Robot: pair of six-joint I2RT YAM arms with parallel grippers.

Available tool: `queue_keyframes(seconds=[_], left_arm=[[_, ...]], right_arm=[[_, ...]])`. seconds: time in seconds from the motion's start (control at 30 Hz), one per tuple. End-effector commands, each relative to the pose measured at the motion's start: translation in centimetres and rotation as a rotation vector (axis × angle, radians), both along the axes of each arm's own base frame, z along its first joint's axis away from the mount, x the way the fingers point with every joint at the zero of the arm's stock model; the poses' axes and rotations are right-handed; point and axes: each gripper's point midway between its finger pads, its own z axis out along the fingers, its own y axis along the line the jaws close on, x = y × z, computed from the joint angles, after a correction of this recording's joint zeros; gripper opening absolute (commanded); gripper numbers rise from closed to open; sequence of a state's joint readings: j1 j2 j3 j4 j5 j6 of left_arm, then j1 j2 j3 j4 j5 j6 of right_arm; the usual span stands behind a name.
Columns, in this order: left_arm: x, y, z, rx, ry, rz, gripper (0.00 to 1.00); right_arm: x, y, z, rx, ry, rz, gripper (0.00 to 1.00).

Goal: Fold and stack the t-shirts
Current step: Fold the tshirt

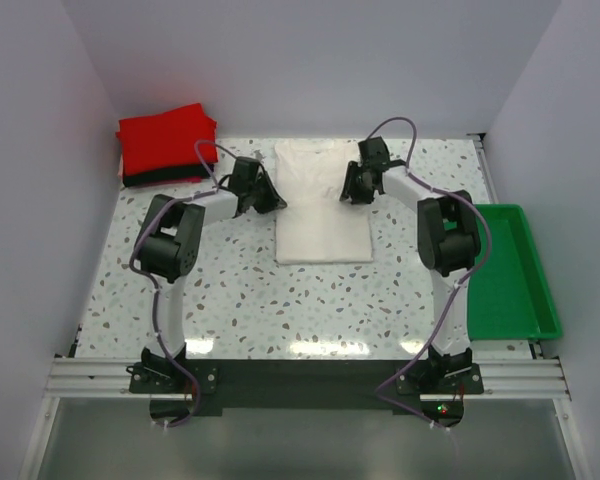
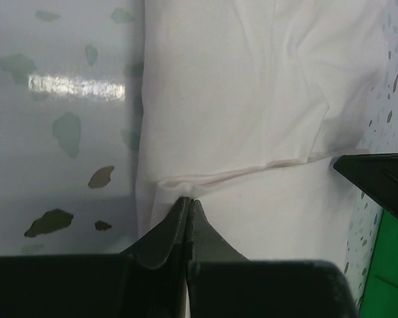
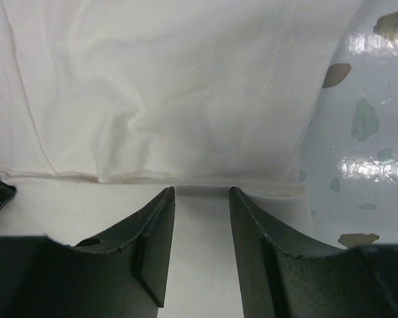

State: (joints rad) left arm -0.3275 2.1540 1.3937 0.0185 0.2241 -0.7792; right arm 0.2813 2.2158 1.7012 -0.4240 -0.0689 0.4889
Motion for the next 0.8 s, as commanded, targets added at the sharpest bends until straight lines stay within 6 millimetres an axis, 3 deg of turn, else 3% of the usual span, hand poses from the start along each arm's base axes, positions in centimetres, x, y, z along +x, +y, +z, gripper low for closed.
queue_keyframes(seconds=[0.0,0.13,0.17,0.2,0.27,0.33,0.37,0.53,0.67,0.7,0.77], left_arm=[[-3.3,2.5,-1.9,0.058,0.098,0.061,0.0],[-5.6,3.2,-1.8,0.053,0.115,0.088,0.0],[-6.2,3.5,-2.1,0.042,0.109,0.098,0.0],[-6.6,3.6,-1.2,0.03,0.092,0.103,0.0],[-8.5,4.1,-2.0,0.026,0.111,0.112,0.0],[-9.5,4.3,-0.9,0.014,0.087,0.114,0.0],[-10.8,4.7,-1.6,0.018,0.103,0.119,0.0],[-13.4,5.2,-0.1,-0.002,0.062,0.115,0.0],[-15.3,5.9,0.6,-0.003,0.042,0.115,0.0],[-15.3,5.9,1.7,-0.01,0.013,0.111,0.0],[-15.7,6.1,2.3,0.002,0.0,0.099,0.0]], right_arm=[[-2.9,-2.5,-1.2,-0.089,0.065,-0.023,0.43],[-5.6,-3.0,-1.1,-0.089,0.087,-0.026,0.42],[-6.2,-2.8,-0.9,-0.089,0.084,-0.019,0.42],[-6.6,-2.6,-0.9,-0.082,0.08,-0.022,0.42],[-8.4,-2.3,-0.9,-0.078,0.091,-0.009,0.41],[-10.3,-2.2,-1.5,-0.074,0.111,-0.004,0.41],[-10.9,-1.7,-0.8,-0.065,0.096,0.009,0.41],[-14.5,-1.3,-1.0,-0.053,0.11,0.043,0.41],[-15.4,-2.2,-0.5,-0.08,0.094,0.042,0.42],[-15.7,-2.4,-0.6,-0.091,0.109,0.044,0.42],[-15.1,-2.6,0.3,-0.105,0.09,0.036,0.42]])
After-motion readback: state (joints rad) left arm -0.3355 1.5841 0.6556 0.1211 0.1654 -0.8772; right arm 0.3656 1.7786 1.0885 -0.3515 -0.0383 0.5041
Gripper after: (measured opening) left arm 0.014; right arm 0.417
